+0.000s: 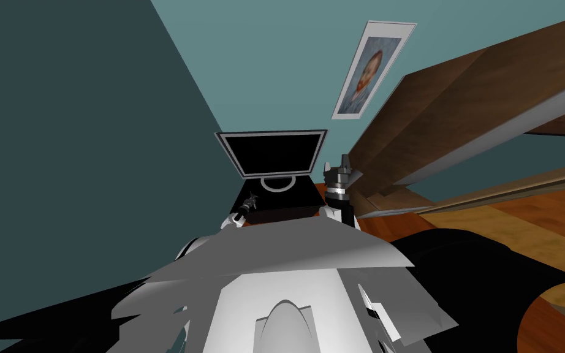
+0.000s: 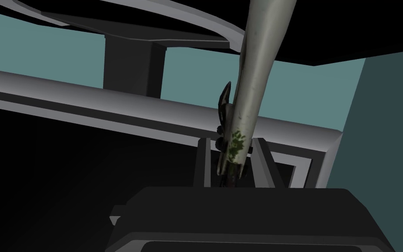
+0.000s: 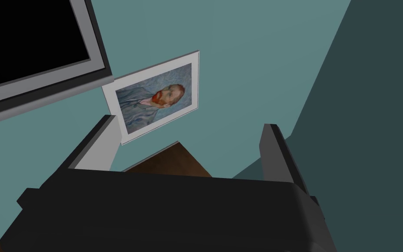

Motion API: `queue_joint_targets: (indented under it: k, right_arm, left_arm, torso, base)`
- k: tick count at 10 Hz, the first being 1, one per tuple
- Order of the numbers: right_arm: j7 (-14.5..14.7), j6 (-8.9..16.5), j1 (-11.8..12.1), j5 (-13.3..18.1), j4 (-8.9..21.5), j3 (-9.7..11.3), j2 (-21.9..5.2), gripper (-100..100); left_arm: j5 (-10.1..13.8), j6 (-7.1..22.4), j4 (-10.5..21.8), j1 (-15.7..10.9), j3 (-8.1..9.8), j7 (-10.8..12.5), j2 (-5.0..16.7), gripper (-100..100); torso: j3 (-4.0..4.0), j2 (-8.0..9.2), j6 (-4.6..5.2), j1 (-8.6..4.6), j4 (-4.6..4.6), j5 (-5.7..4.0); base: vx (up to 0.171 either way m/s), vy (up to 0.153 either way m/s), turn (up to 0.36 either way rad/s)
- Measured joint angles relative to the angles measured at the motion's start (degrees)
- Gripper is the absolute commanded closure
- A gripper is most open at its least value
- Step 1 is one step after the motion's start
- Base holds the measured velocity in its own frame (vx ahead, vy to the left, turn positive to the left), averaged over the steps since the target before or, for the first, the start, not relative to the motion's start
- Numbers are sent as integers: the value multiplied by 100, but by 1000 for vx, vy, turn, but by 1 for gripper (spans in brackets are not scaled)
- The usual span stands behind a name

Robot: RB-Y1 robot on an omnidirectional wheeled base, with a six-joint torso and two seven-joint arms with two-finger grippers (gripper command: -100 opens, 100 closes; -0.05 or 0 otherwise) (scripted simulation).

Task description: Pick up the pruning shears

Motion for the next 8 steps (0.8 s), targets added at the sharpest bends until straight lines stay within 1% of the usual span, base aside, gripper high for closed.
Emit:
queue_joint_targets:
  k: [1,2,3,5,6,7,8]
  right_arm:
    - [0,0,0,0,0,0,0,0]
    - [0,0,0,0,0,0,0,0]
    - [0,0,0,0,0,0,0,0]
    - [0,0,0,0,0,0,0,0]
    - [0,0,0,0,0,0,0,0]
    - [0,0,0,0,0,0,0,0]
    - [0,0,0,0,0,0,0,0]
  left_arm:
    - [0,0,0,0,0,0,0,100]
    - [23,42,-142,112,-26,-5,-15,100]
    - [32,175,-461,330,-124,57,-22,100]
    - [93,301,-709,546,-184,1,-77,100]
    - [87,347,-859,628,-215,31,-65,100]
    - [99,406,-1040,781,-274,82,-40,100]
    - [103,474,-1219,878,-305,99,-57,100]
  torso:
    - [-1,-1,0,0,0,0]
    - [-5,-4,0,6,-6,3]
    - [-12,-5,-7,17,-20,9]
    - [-32,-17,-21,36,-48,21]
    - [-31,-15,-22,34,-48,19]
    - [-35,-13,-28,39,-58,23]
    - [-37,-15,-28,43,-60,24]
  base:
    - [19,19,-32]
    - [29,40,-50]
    - [38,49,-37]
    - [11,18,1]
    - [8,16,-30]
    - [9,19,-5]
    - [18,24,-18]
